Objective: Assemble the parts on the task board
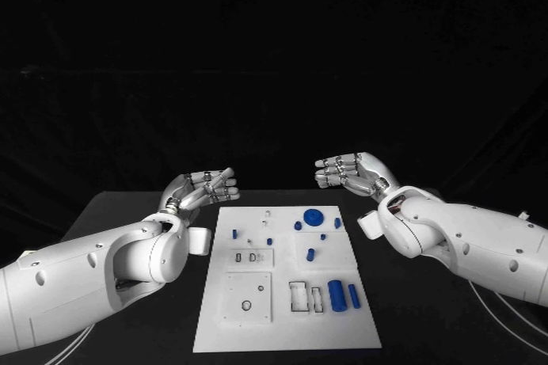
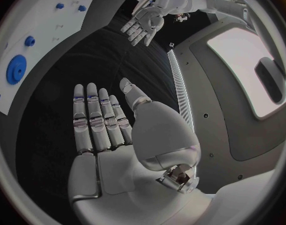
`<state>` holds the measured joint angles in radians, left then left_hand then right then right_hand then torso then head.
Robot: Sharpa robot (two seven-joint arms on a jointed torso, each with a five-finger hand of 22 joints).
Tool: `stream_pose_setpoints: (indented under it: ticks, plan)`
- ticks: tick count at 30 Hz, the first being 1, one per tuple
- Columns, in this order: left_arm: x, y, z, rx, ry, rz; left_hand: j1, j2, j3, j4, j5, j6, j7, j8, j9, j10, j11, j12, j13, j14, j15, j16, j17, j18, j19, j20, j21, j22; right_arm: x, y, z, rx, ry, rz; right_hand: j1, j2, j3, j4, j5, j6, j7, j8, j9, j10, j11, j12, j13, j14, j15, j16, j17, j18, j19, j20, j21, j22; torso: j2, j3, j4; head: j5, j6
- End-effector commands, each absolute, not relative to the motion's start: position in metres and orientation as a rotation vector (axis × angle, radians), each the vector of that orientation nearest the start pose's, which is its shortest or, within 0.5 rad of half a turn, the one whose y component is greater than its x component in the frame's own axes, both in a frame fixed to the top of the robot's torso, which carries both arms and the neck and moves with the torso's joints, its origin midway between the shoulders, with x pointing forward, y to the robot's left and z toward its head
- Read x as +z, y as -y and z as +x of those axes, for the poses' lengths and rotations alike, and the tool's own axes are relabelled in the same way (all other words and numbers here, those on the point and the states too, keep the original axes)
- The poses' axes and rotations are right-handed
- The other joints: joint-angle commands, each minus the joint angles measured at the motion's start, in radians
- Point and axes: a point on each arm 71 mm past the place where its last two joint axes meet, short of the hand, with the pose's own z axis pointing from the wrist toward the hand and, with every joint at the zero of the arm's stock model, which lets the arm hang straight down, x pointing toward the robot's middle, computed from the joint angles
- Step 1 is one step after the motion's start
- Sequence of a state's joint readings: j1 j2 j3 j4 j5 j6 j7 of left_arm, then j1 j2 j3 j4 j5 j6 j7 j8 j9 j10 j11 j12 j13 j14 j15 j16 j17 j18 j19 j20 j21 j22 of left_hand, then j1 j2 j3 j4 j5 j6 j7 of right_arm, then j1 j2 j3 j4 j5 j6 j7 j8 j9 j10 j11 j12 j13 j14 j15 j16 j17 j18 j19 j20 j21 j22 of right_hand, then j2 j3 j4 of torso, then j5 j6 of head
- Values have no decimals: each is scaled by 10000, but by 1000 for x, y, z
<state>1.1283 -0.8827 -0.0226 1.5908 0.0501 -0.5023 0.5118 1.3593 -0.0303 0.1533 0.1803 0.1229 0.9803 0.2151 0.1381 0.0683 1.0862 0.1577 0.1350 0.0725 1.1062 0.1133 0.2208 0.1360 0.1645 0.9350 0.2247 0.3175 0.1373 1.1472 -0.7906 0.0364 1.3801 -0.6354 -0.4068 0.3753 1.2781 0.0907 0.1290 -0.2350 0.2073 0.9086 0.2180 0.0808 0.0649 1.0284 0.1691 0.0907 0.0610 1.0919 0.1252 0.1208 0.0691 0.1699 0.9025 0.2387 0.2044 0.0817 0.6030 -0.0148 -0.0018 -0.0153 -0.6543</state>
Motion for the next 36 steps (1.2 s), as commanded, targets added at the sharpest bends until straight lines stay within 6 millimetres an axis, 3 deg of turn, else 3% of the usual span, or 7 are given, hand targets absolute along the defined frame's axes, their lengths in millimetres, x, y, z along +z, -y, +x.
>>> stream_pose_setpoints:
  ticks: [1, 10, 13, 18, 21, 27, 36]
  plan:
    - [-189, -216, 464, -15208, -12818, -11844, 44, 6, 12, -78, -38, 156, -59, -74, -10, 236, -80, -56, 26, 327, -104, 147, 147, 210, 245, -81, 129, 12, -171, 216, 512, 10833, -14801, 2193, -38, -210, 654, -511, 4, 1188, -281, -12, 40, 1518, -437, -92, 36, 1867, -581, 249, 162, 161, 1534, -611, 584, 93, 351, -19, 91, -112, 32]
    - [-173, -208, 448, -15794, -13180, -12015, 13, -48, 2, -133, -42, 392, -183, -250, -9, 548, -243, -300, 14, 1290, -405, 591, 794, 194, 1054, -408, 576, 185, -153, 216, 520, 7657, -15613, -1127, 43, -791, 681, -494, -164, 1691, -546, -75, 50, 2209, -816, -249, 45, 4144, -1240, 1263, 837, 146, 3451, -1447, 1971, 712, 939, -74, 329, -475, 257]
    - [-169, -205, 446, -16053, -13269, -12094, -36, -65, -23, -119, -44, 387, -162, -306, -14, 533, -217, -376, 3, 1162, -372, 497, 848, 172, 1016, -401, 563, 177, -148, 215, 523, 6729, -15829, -1892, -15, -890, 745, -454, -156, 1892, -733, -136, 41, 2536, -1020, -277, 56, 4157, -1447, 3079, 1802, 134, 4289, -1763, 2922, 1206, 1080, -102, 398, -525, 290]
    - [-162, -199, 442, -16422, -13354, -12059, -86, -78, -55, -113, -44, 369, -128, -374, -17, 499, -181, -465, -6, 1031, -327, 385, 903, 158, 934, -375, 520, 153, -145, 211, 523, 5849, -15927, -2722, -339, -1035, 875, -386, -188, 1906, -782, -161, 35, 2421, -1083, -292, 50, 4211, -1542, 4552, 2620, 96, 4784, -1789, 3696, 1640, 1273, -133, 521, -594, 349]
    - [-158, -196, 439, -16640, -13431, -12014, -105, -83, -72, -116, -45, 360, -114, -404, -17, 482, -165, -504, -9, 980, -309, 335, 927, 155, 896, -359, 498, 140, -145, 205, 523, 5413, -15947, -3288, -523, -1183, 1081, -343, -168, 1886, -825, -171, 37, 2262, -1105, -278, 60, 4148, -1546, 6857, 4469, -160, 5218, -1807, 5745, 3830, 1408, -136, 596, -620, 405]
    - [-154, -192, 435, -16869, -13544, -11963, -125, -91, -90, -116, -47, 348, -101, -428, -18, 466, -151, -532, -12, 954, -296, 305, 945, 154, 874, -348, 484, 132, -146, 196, 522, 5039, -16014, -3919, -643, -1369, 1342, -219, -213, 1855, -790, -173, 42, 2018, -1051, -266, 68, 4175, -1477, 9444, 7239, -456, 5262, -1762, 8041, 6470, 1525, -125, 701, -651, 428]
    - [-150, -190, 431, -17006, -13629, -11917, -162, -97, -125, -115, -47, 310, -71, -481, -22, 420, -122, -591, -17, 917, -272, 253, 983, 154, 843, -327, 465, 118, -149, 188, 523, 4690, -16275, -4507, -607, -1470, 1609, -63, -209, 1860, -801, -163, 49, 1909, -992, -288, 64, 4118, -1418, 10648, 8535, -558, 5091, -1635, 9220, 7756, 1679, -115, 765, -668, 518]
